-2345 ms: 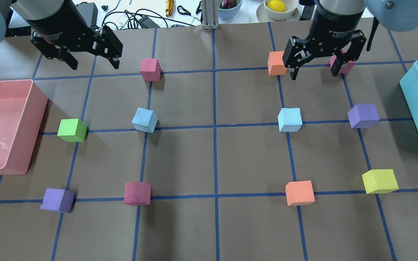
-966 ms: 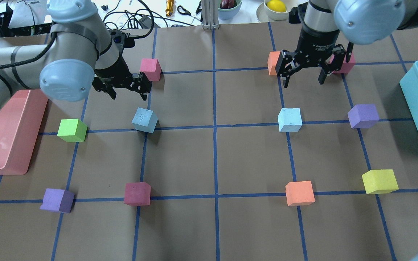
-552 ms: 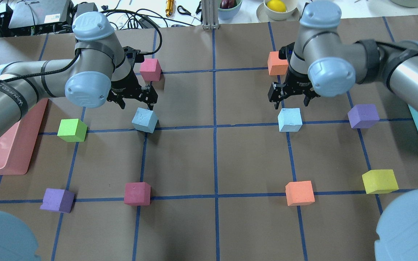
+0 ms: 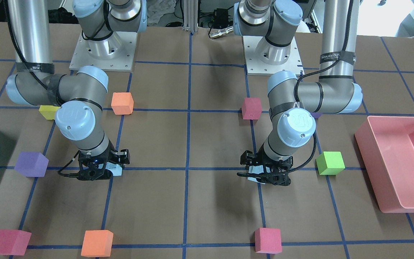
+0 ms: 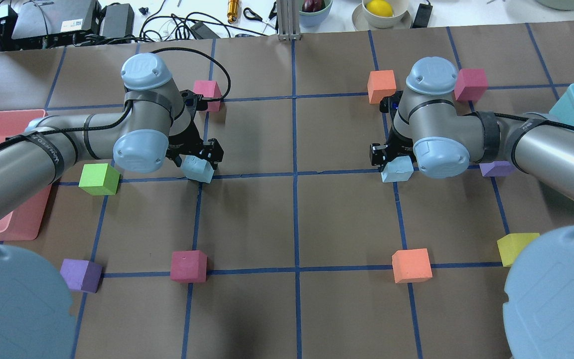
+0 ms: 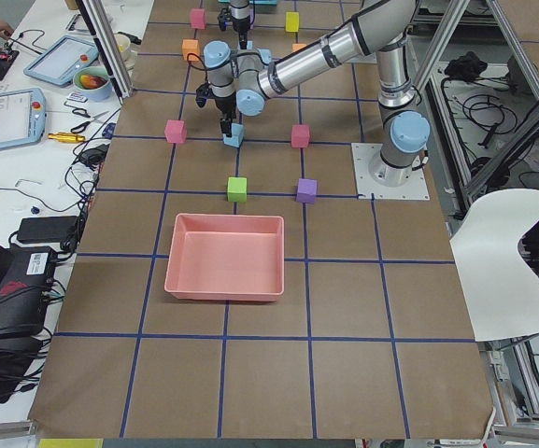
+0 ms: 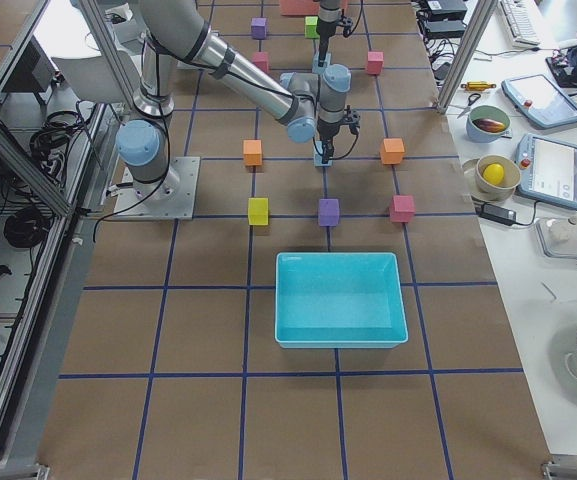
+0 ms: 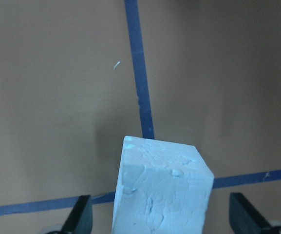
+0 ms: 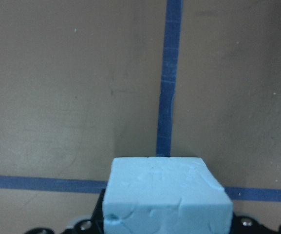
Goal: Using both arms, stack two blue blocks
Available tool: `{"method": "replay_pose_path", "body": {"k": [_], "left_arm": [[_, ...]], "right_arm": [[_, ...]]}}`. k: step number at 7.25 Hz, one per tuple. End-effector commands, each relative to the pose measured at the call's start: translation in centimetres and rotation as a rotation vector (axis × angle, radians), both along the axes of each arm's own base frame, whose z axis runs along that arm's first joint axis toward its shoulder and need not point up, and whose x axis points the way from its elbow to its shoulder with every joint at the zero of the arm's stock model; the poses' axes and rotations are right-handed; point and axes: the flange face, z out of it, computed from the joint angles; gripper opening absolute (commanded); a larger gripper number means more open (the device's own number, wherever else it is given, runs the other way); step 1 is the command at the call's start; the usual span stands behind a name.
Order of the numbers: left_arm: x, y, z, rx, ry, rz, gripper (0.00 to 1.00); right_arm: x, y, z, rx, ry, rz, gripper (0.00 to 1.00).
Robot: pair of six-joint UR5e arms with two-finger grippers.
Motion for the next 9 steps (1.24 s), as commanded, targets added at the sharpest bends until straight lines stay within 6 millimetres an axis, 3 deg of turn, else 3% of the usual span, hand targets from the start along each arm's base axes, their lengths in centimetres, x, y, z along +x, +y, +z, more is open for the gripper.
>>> {"method": "replay_pose_path", "body": {"k": [1, 3, 5, 6, 8, 9], "left_arm": [[0.0, 0.6, -0.9, -0.024, 0.001, -0.024, 1.0], [0.0, 0.6, -1.1, -0.024, 0.003, -0.028, 0.86], [0.0, 0.5, -0.5, -0.038, 0.003, -0.028, 0.38], [0.0, 0.2, 0.1, -0.05, 0.001, -0.027, 0.13], [0.1, -1.2, 3.3, -0.102, 0.001, -0.024, 0.07], [0.2, -1.3, 4.0, -0.086, 0.002, -0.021, 0.07]], "right_arm": [[2.0, -1.3, 2.4, -0.045, -0.064, -0.009, 0.33], [11.7, 1.5, 4.7, -0.04, -0.111, 0.002, 0.34], [19.4, 5.5, 4.8, -0.032, -0.115, -0.052, 0.35], [20.7, 7.3, 3.7, 0.005, -0.101, -0.033, 0.37], [23.3, 11.6, 0.0, 0.076, -0.08, 0.035, 0.39], [23.6, 12.0, -1.0, 0.093, -0.076, 0.041, 0.41]]}}
